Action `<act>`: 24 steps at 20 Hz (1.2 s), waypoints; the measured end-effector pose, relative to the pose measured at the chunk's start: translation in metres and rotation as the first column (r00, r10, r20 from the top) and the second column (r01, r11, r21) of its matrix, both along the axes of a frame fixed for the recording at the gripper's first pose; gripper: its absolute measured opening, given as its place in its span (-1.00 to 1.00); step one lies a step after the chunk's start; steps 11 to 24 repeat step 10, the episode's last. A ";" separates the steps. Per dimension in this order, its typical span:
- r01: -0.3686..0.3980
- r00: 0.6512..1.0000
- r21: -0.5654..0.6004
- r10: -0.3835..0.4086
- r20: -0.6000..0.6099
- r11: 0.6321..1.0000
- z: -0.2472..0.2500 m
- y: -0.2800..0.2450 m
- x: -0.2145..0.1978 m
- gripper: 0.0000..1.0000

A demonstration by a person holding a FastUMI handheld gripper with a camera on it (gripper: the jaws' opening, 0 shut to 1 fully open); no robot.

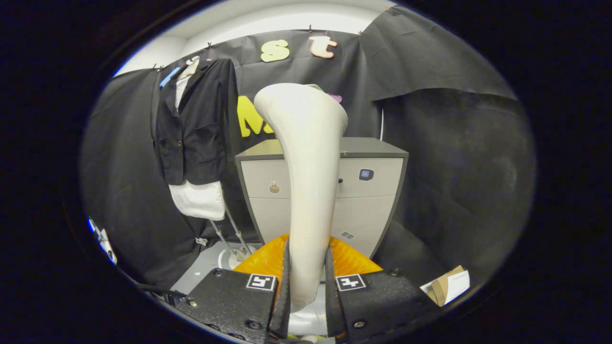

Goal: Iron the clothes twice with a garment steamer, once on the left side and once on the right side.

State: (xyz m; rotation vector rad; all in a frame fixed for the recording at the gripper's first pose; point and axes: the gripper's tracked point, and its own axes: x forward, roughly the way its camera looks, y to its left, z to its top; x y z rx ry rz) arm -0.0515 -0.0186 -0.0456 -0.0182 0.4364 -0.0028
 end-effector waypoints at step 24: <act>0.034 0.999 0.022 -0.033 -0.022 0.999 -0.010 -0.034 -0.014 -0.35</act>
